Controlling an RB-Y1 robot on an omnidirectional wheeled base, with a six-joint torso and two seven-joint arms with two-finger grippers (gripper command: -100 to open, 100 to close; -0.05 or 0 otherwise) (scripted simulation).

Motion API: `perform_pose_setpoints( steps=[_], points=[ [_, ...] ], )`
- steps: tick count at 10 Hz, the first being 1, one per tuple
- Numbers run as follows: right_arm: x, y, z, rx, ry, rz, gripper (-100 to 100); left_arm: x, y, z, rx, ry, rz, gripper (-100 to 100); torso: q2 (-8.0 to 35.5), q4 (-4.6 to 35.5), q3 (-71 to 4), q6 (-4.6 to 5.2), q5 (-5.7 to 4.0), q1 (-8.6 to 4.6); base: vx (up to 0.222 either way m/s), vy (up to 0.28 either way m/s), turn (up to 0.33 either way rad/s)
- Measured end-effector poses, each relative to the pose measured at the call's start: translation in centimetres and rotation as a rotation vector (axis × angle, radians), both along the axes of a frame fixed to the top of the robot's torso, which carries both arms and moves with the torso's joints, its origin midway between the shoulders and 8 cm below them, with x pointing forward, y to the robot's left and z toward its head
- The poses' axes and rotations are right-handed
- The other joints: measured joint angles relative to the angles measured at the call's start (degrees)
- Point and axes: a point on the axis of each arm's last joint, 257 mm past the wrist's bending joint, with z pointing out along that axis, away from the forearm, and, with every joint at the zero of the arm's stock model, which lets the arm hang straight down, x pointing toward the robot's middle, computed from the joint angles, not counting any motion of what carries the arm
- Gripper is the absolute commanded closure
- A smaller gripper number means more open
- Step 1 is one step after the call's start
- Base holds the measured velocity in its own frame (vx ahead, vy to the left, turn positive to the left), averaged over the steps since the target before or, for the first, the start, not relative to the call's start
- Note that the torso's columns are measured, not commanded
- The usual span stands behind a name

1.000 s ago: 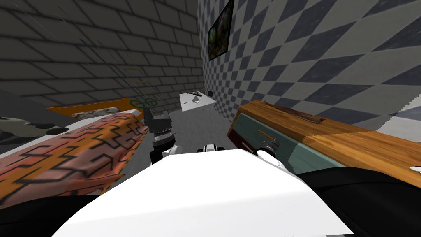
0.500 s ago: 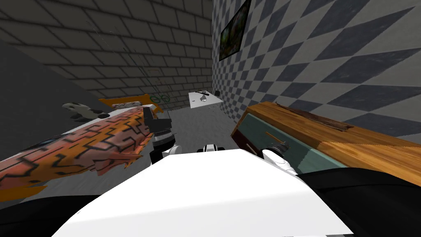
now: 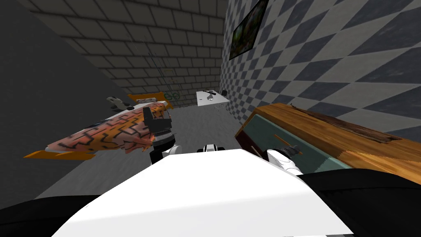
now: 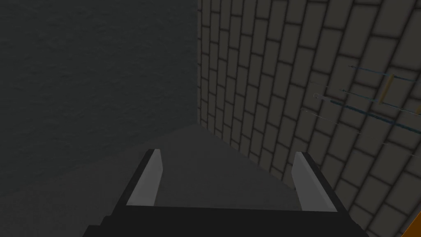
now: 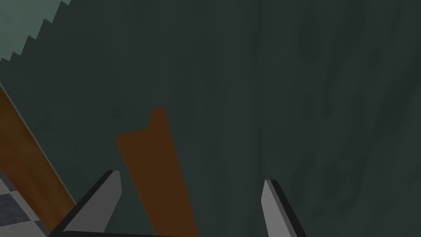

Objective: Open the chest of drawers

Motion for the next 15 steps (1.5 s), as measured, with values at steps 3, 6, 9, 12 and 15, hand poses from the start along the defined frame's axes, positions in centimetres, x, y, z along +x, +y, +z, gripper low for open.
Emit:
perform_pose_setpoints(
  steps=[3,6,9,12,15],
  points=[
    [-1.2,-1.5,0.4,0.003,-0.007,-0.036,100,0.0,0.0,0.0,0.000,0.000,0.000,0,-0.4,-0.1,-0.2,0.10,-0.10,-0.45,0.024,-0.014,-0.196],
    [1.2,1.6,0.0,-0.008,0.016,0.053,100,0.0,0.0,0.0,0.000,0.000,0.000,0,0.0,-0.1,0.1,0.04,-0.51,-0.81,0.138,-0.067,-0.306],
    [3.2,4.6,0.0,-0.013,0.020,0.126,100,0.0,0.0,0.0,0.000,0.000,0.000,0,0.0,-0.1,0.1,0.09,-0.58,-0.73,0.080,-0.040,-0.185],
    [5.2,8.1,0.0,-0.012,0.020,0.208,100,0.0,0.0,0.0,0.001,0.000,0.001,0,-0.2,-0.2,0.0,0.22,-0.55,-0.72,0.121,-0.044,-0.285],
    [6.6,10.8,0.1,-0.012,0.008,0.269,100,0.0,0.0,0.0,0.000,0.000,0.000,0,-0.1,-0.1,0.1,-0.06,-0.61,-0.67,0.095,-0.024,-0.242]
  ],
)
